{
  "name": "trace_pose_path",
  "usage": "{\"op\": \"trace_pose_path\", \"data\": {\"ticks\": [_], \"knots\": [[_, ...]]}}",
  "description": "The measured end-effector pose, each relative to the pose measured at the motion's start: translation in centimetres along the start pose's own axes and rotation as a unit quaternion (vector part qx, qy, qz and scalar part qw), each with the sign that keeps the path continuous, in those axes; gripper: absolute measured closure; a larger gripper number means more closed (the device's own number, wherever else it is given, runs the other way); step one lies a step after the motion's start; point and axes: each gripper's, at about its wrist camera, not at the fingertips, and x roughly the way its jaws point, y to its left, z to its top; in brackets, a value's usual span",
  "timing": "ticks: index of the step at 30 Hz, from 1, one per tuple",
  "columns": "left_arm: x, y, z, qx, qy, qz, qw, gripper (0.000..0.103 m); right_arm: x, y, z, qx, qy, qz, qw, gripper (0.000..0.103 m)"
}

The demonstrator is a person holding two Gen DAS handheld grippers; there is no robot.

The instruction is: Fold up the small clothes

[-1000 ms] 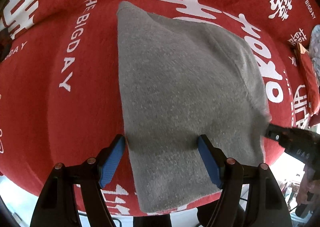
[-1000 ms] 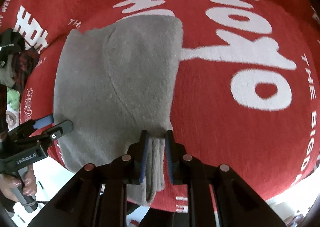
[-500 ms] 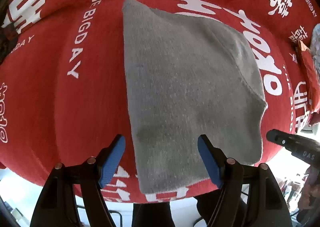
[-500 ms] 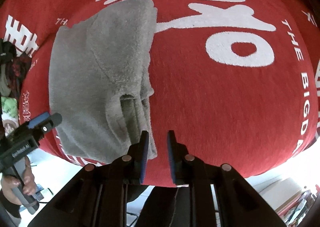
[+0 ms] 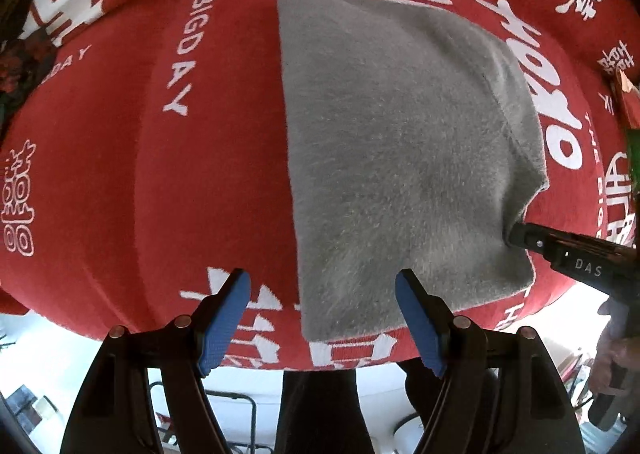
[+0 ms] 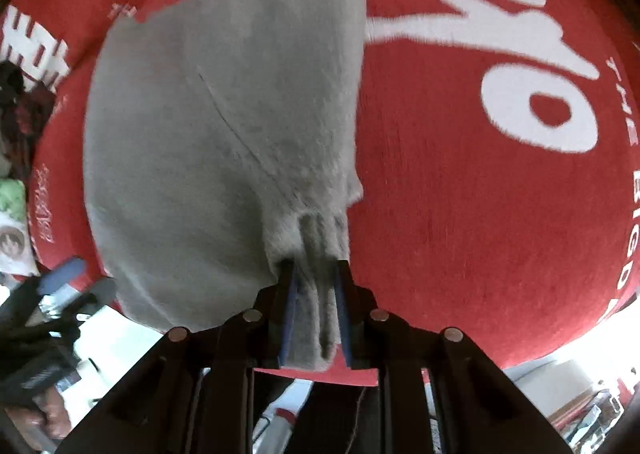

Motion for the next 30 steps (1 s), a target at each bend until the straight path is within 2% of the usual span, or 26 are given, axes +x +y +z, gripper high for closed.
{"op": "trace_pose_path", "data": {"ticks": [2,4,9,10,12,16,18,21,23,25,27,30], "knots": [[-0.5,0.4,0.1,-0.006,-0.002,-0.001,1.0,0.027,-0.6,-0.4,-0.1,0.007,0.003,-0.006,1.0,0.075],[-1.3,0.7,0.2,-0.011,-0.004,-0.002,0.9999,0.027,-1.7,-1.1,-0.1,0.01,0.008,-0.031,0.999,0.074],[-2.7,0.1,0.8,-0.014,-0.012,-0.004,0.9998,0.027,-4.9,-2.1,0.0,0.033,-0.001,-0.004,0.999,0.071],[-3.2,-0.1,0.9,-0.013,-0.014,-0.005,0.9998,0.027,-5.5,-2.0,0.1,0.033,-0.003,-0.004,0.999,0.068],[-4.1,-0.6,1.0,-0.008,-0.019,-0.006,0.9998,0.027,-6.6,-1.5,-0.1,0.031,-0.01,-0.002,0.999,0.053],[-6.4,-1.7,1.6,0.008,-0.036,0.001,0.9993,0.027,-8.9,0.0,0.0,0.021,-0.026,0.003,0.999,0.042],[-7.2,-2.1,1.7,0.01,-0.041,0.004,0.9991,0.027,-9.7,1.1,0.1,0.018,-0.035,-0.006,0.999,0.032],[-8.2,-2.4,1.8,0.008,-0.044,0.003,0.999,0.026,-10.6,2.1,-0.1,0.017,-0.044,-0.008,0.999,0.026],[-8.7,-2.3,1.8,-0.004,-0.049,0.003,0.9988,0.001,-11.5,2.0,0.0,0.016,-0.048,-0.007,0.999,0.024],[-9.5,-2.3,1.6,-0.011,-0.065,0.003,0.9978,0.001,-11.9,2.7,-0.1,0.014,-0.056,-0.006,0.998,0.023],[-9.9,-2.3,1.6,-0.009,-0.068,0.003,0.9976,0.001,-12.4,3.2,-0.2,0.013,-0.062,-0.005,0.998,0.017],[-10.2,-2.2,1.5,-0.012,-0.069,0.016,0.9974,0.001,-12.8,4.1,-0.3,0.009,-0.073,-0.02,0.997,0.015]]}}
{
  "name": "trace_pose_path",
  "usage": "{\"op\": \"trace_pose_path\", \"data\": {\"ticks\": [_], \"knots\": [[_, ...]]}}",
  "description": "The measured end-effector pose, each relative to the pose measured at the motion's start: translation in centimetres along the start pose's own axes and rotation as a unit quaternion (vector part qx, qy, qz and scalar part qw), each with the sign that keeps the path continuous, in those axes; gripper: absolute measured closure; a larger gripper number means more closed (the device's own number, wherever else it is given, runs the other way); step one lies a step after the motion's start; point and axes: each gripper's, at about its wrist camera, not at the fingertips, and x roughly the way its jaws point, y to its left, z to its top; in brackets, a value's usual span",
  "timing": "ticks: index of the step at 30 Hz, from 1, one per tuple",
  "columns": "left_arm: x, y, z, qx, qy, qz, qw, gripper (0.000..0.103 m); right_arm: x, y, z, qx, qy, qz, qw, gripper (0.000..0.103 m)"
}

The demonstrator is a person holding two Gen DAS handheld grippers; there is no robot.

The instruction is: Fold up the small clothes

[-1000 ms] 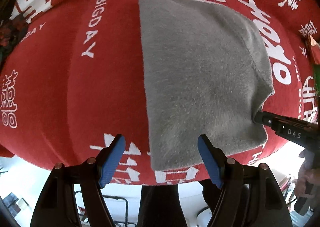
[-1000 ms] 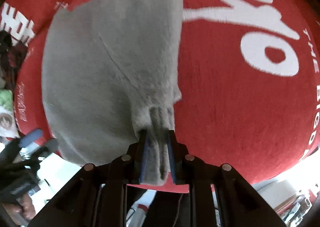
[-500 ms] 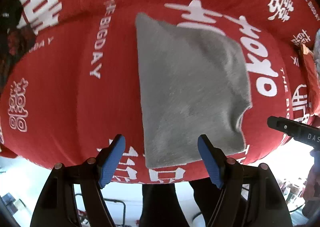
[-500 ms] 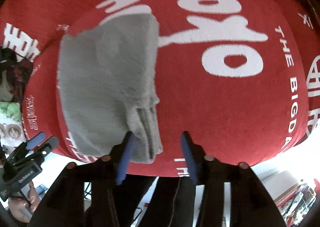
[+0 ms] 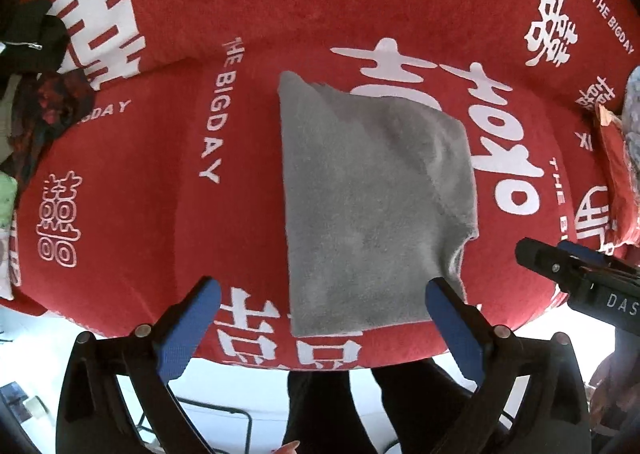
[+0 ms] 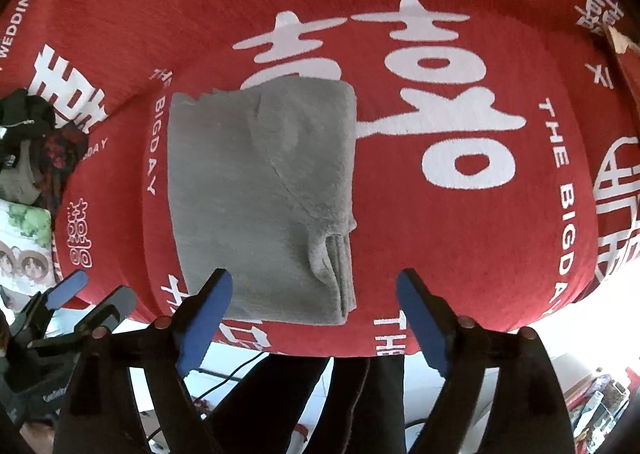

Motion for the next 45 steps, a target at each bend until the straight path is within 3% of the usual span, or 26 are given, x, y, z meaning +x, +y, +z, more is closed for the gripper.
{"op": "trace_pose_path", "data": {"ticks": [9,17,45], "knots": [[-1.8,0.7,0.1,-0.005,-0.028,0.036,0.999,0.001,-1.8,1.9,-0.1,-0.026,-0.039,-0.048,0.998,0.015],[-3.1,1.1,0.0,-0.004,-0.024,0.019,0.9995,0.001,-3.0,2.3,-0.9,-0.023,-0.042,-0.063,0.997,0.015],[-4.0,1.0,-0.3,-0.012,-0.023,0.033,0.9991,0.001,-4.4,2.7,-1.5,-0.015,-0.055,-0.069,0.996,0.015]]}}
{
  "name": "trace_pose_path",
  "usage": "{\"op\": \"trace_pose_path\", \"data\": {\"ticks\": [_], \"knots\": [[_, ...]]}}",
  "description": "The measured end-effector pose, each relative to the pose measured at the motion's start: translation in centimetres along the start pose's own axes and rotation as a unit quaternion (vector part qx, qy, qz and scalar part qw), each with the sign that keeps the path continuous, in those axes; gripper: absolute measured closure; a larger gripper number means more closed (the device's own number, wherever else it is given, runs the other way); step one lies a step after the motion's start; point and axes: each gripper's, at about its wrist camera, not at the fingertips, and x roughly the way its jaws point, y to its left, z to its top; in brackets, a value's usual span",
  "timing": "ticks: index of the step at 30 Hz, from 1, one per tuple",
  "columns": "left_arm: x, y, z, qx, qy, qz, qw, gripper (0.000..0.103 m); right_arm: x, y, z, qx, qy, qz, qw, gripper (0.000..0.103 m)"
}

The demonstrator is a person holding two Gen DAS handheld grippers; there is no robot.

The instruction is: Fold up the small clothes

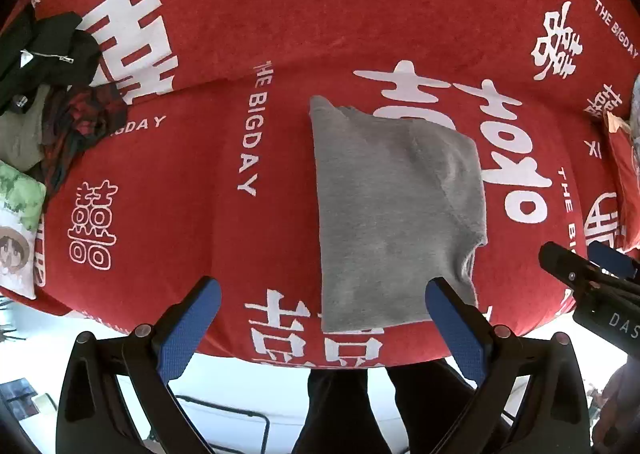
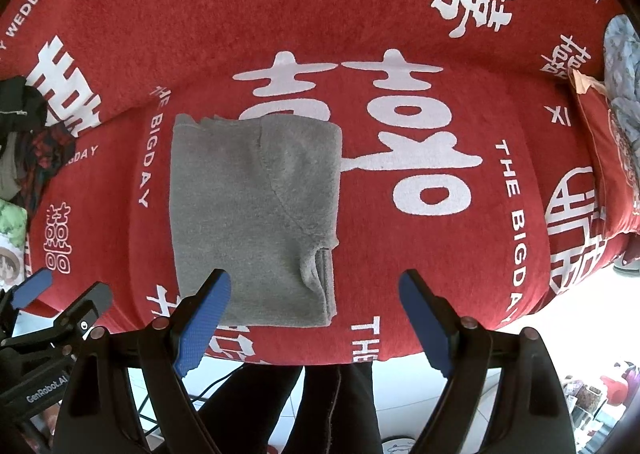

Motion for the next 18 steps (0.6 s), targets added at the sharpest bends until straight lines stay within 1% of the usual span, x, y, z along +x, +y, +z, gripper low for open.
{"op": "trace_pose_path", "data": {"ticks": [18], "knots": [[-0.1,0.02,-0.13,0.005,0.0,0.004,1.0,0.001,-0.05,0.38,-0.05,-0.001,0.0,-0.001,1.0,0.015]]}}
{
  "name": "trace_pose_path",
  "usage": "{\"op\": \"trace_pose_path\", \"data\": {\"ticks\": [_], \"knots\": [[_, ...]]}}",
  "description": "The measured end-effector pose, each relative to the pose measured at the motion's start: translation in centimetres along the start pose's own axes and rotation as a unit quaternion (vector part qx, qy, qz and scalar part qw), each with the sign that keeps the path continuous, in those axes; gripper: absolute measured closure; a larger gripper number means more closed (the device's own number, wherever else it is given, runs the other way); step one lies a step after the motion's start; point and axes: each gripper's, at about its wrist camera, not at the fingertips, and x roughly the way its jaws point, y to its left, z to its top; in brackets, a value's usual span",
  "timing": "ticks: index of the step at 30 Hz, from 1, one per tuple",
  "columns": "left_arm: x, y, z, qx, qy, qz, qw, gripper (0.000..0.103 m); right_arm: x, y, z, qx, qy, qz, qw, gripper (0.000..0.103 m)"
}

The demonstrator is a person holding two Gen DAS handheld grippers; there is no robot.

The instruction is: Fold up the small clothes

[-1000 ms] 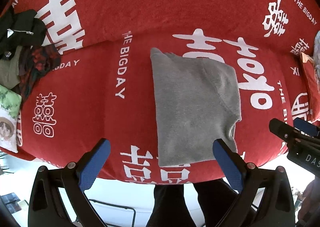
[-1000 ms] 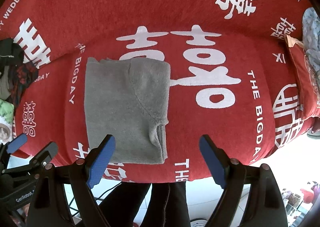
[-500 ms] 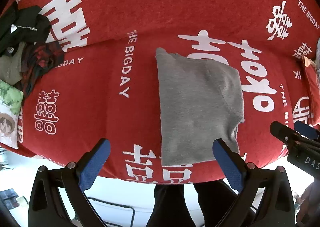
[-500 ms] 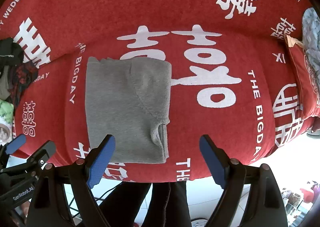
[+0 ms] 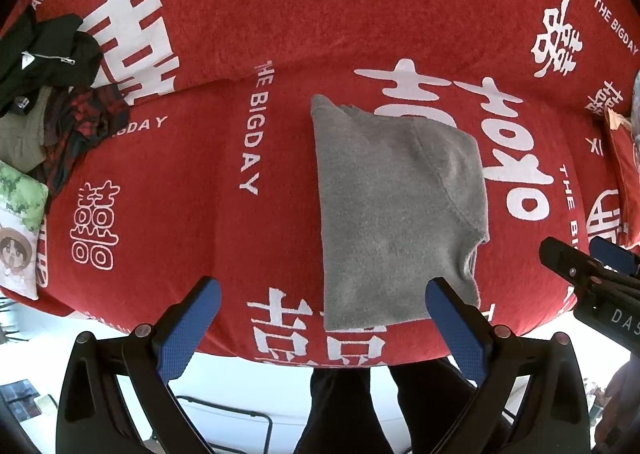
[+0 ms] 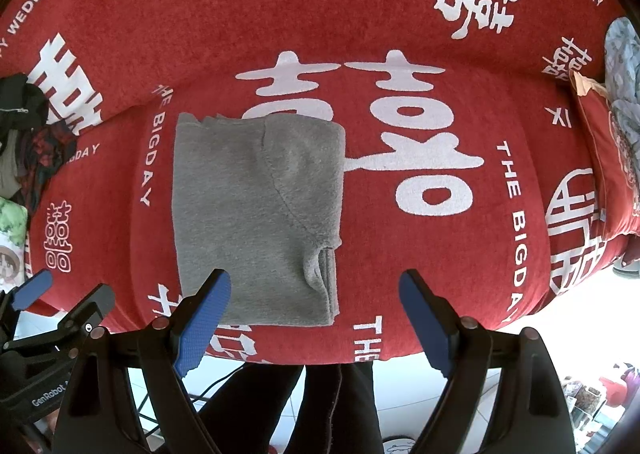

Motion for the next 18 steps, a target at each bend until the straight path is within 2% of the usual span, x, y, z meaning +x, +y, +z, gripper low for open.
{"op": "trace_pose_path", "data": {"ticks": [18], "knots": [[-0.02,-0.06,-0.17,-0.001,0.0,0.001,1.0,0.001,-0.09,0.06,0.02,0.0,0.0,0.0,1.0,0.015]]}}
